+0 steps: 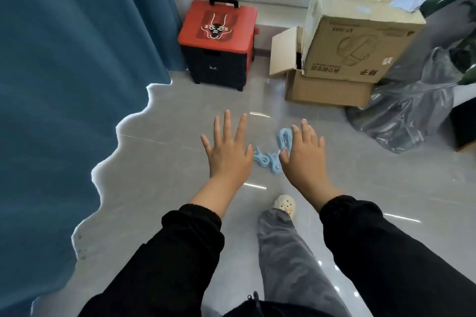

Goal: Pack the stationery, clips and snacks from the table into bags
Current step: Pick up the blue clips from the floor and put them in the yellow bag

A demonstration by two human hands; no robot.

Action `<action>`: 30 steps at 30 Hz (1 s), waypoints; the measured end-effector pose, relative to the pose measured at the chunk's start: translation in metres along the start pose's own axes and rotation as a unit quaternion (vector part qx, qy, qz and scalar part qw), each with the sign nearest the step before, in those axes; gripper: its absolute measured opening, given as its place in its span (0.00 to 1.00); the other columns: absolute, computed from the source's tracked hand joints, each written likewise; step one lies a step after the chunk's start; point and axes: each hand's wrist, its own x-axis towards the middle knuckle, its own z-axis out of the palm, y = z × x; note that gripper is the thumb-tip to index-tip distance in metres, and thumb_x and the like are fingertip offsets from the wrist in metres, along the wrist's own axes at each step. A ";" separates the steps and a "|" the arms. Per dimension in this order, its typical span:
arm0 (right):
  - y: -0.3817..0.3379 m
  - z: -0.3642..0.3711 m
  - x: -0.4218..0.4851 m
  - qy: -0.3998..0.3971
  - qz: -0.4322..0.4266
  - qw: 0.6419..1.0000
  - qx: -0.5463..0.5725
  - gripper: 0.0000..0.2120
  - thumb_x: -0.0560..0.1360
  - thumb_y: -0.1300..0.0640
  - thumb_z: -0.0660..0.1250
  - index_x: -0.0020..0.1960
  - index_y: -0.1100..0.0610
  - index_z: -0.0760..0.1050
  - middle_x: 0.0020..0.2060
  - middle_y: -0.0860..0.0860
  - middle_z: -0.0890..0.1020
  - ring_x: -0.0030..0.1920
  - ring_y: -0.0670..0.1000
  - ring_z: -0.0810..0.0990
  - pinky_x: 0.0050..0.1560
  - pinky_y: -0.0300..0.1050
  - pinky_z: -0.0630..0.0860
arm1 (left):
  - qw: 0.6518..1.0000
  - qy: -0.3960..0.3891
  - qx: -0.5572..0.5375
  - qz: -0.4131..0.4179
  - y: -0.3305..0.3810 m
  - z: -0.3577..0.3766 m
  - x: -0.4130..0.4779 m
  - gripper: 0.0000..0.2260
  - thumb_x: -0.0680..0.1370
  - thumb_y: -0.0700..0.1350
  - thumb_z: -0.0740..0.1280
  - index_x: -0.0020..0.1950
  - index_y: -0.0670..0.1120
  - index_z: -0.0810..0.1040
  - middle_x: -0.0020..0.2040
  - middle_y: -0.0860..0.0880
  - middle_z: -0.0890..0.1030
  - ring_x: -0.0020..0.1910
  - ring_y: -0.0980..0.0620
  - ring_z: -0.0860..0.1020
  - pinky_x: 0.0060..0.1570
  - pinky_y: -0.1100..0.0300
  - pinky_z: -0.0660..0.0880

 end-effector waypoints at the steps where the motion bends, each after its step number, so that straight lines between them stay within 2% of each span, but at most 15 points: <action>1: 0.010 0.010 0.030 -0.016 0.002 1.000 0.002 0.29 0.77 0.53 0.59 0.75 0.61 0.57 0.76 0.59 0.53 0.76 0.58 0.53 0.73 0.60 0.51 | 1.000 -0.014 -0.013 -0.014 0.008 0.015 0.027 0.30 0.81 0.54 0.54 0.77 0.55 0.39 0.78 0.47 0.38 0.76 0.45 0.38 0.70 0.35 0.44; 4: 0.033 0.043 0.095 -0.057 0.006 0.998 -0.008 0.29 0.77 0.53 0.58 0.75 0.60 0.56 0.76 0.58 0.53 0.76 0.57 0.52 0.73 0.60 0.51 | 0.997 -0.059 -0.032 -0.025 0.024 0.058 0.094 0.30 0.81 0.52 0.54 0.77 0.55 0.40 0.78 0.47 0.38 0.76 0.45 0.38 0.70 0.36 0.43; 8: 0.061 0.103 0.156 -0.071 0.034 0.997 0.006 0.30 0.77 0.53 0.60 0.75 0.59 0.56 0.76 0.56 0.54 0.76 0.56 0.53 0.73 0.59 0.51 | 0.995 -0.090 -0.038 -0.029 0.020 0.123 0.170 0.30 0.81 0.51 0.54 0.77 0.55 0.39 0.78 0.48 0.39 0.77 0.46 0.39 0.71 0.37 0.43; 12: 0.093 0.199 0.207 -0.075 0.066 0.995 0.021 0.31 0.76 0.53 0.62 0.76 0.58 0.55 0.76 0.56 0.54 0.75 0.57 0.55 0.72 0.59 0.53 | 0.990 -0.140 0.005 0.004 0.000 0.221 0.244 0.33 0.80 0.51 0.56 0.77 0.54 0.37 0.78 0.47 0.37 0.76 0.45 0.38 0.71 0.38 0.45; 18: 0.143 0.362 0.263 -0.123 0.130 0.984 0.020 0.31 0.75 0.52 0.62 0.75 0.56 0.55 0.76 0.58 0.53 0.76 0.57 0.53 0.73 0.59 0.54 | 0.971 -0.209 0.089 0.071 -0.037 0.384 0.325 0.37 0.79 0.51 0.60 0.77 0.54 0.36 0.78 0.46 0.37 0.76 0.44 0.39 0.72 0.39 0.47; 21: 0.163 0.430 0.277 -0.167 0.148 0.975 0.018 0.36 0.74 0.51 0.64 0.77 0.54 0.51 0.76 0.58 0.50 0.74 0.59 0.55 0.73 0.57 0.56 | 0.953 -0.255 0.124 0.109 -0.052 0.450 0.347 0.39 0.78 0.55 0.63 0.77 0.55 0.36 0.77 0.47 0.36 0.76 0.44 0.37 0.71 0.38 0.48; 25: 0.187 0.504 0.280 -0.230 0.179 0.955 0.060 0.44 0.71 0.53 0.68 0.77 0.46 0.44 0.76 0.60 0.44 0.70 0.63 0.61 0.70 0.54 0.63 | 0.898 -0.330 0.209 0.204 -0.071 0.526 0.359 0.43 0.76 0.56 0.66 0.76 0.58 0.36 0.77 0.47 0.34 0.76 0.42 0.36 0.67 0.31 0.51; 28: 0.198 0.539 0.277 -0.266 0.193 0.942 0.068 0.46 0.70 0.54 0.69 0.76 0.42 0.42 0.76 0.60 0.42 0.67 0.64 0.65 0.66 0.52 0.66 | 0.882 -0.331 0.228 0.244 -0.082 0.557 0.362 0.40 0.76 0.53 0.66 0.77 0.56 0.40 0.78 0.47 0.37 0.76 0.42 0.39 0.67 0.31 0.53; 30: 0.198 0.554 0.275 -0.277 0.189 0.939 0.075 0.45 0.71 0.55 0.70 0.76 0.41 0.43 0.76 0.59 0.44 0.62 0.64 0.71 0.59 0.50 0.71 | 0.873 -0.336 0.235 0.263 -0.085 0.569 0.363 0.36 0.78 0.47 0.64 0.78 0.54 0.45 0.78 0.46 0.40 0.77 0.42 0.41 0.68 0.33 0.54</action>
